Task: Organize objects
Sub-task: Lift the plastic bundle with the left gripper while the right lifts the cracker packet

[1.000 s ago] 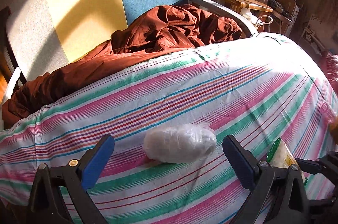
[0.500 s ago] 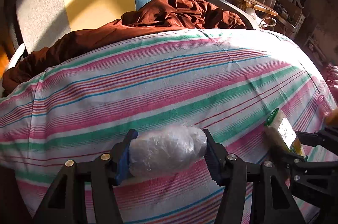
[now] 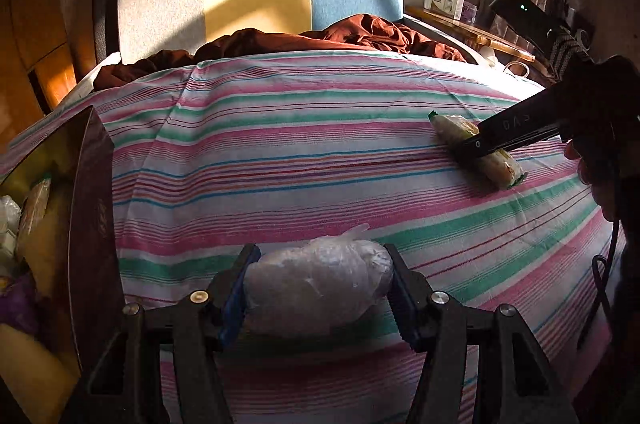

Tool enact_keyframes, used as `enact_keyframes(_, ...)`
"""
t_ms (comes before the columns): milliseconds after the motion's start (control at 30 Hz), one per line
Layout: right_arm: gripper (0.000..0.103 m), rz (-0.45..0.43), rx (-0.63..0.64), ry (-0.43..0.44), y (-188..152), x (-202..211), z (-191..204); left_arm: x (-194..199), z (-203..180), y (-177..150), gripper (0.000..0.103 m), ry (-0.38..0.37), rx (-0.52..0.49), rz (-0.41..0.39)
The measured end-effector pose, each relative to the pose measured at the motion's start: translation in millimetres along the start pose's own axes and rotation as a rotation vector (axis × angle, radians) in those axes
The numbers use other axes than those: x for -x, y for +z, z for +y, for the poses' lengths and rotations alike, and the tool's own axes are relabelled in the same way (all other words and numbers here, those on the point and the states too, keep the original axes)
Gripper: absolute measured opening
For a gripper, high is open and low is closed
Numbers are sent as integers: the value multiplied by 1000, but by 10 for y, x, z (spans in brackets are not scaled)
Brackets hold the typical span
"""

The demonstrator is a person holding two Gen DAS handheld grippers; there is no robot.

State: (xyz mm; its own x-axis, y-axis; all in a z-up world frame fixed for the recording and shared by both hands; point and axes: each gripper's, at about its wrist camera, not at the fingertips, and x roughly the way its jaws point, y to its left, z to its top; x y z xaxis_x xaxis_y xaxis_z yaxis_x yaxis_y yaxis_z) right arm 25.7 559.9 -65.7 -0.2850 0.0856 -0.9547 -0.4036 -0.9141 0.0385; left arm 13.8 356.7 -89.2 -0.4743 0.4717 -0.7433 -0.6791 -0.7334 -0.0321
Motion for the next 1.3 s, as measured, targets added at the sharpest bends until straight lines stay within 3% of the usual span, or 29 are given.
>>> enact_keyframes(367, 52, -27, 19, -1, -86, -4, 75, -54, 12, -66, 71, -46, -16, -2)
enact_keyframes(833, 53, -36, 48, -25, -104, -66, 41, -57, -47, -91, 79, -41, -48, -9)
enact_keyframes(1200, 49, -47, 83, -53, -129, -46, 114, -45, -59, -95, 79, -37, -51, -9)
enact_keyframes(1300, 48, -52, 90, -56, -140, -40, 133, -25, -46, -98, 73, -30, -45, -13)
